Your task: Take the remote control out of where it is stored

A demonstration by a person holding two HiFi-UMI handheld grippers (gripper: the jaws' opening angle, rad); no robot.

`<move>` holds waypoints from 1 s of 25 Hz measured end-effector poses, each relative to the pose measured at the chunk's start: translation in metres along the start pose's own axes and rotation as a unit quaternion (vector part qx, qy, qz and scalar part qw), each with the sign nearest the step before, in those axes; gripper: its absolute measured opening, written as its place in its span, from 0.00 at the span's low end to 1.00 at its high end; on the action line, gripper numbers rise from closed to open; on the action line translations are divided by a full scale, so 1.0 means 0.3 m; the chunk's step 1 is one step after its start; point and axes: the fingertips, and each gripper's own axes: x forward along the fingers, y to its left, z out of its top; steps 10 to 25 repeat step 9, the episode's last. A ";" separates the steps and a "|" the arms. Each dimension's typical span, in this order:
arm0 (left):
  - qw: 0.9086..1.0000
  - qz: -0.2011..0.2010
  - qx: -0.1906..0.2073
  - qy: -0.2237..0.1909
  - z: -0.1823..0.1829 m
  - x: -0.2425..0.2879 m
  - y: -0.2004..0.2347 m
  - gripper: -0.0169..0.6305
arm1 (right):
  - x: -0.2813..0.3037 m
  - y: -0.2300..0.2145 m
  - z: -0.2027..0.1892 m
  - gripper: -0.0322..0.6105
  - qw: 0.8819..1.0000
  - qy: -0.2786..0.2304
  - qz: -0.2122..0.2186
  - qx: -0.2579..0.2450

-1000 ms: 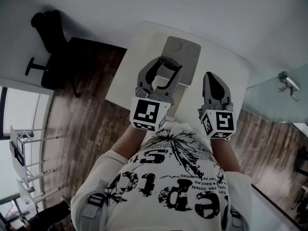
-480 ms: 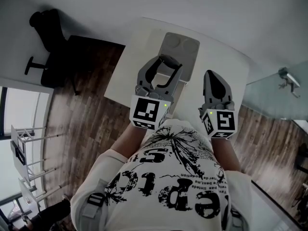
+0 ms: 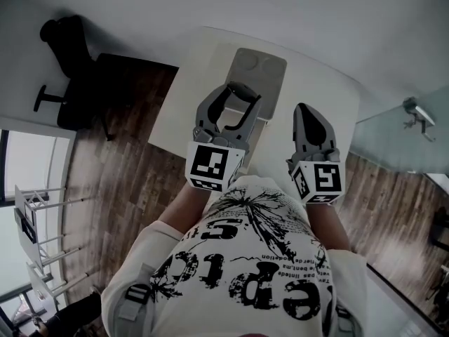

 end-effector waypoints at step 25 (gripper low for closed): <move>1.000 0.002 -0.007 0.002 0.009 0.010 -0.023 0.41 | 0.005 -0.012 0.005 0.05 1.000 0.003 0.005 0.001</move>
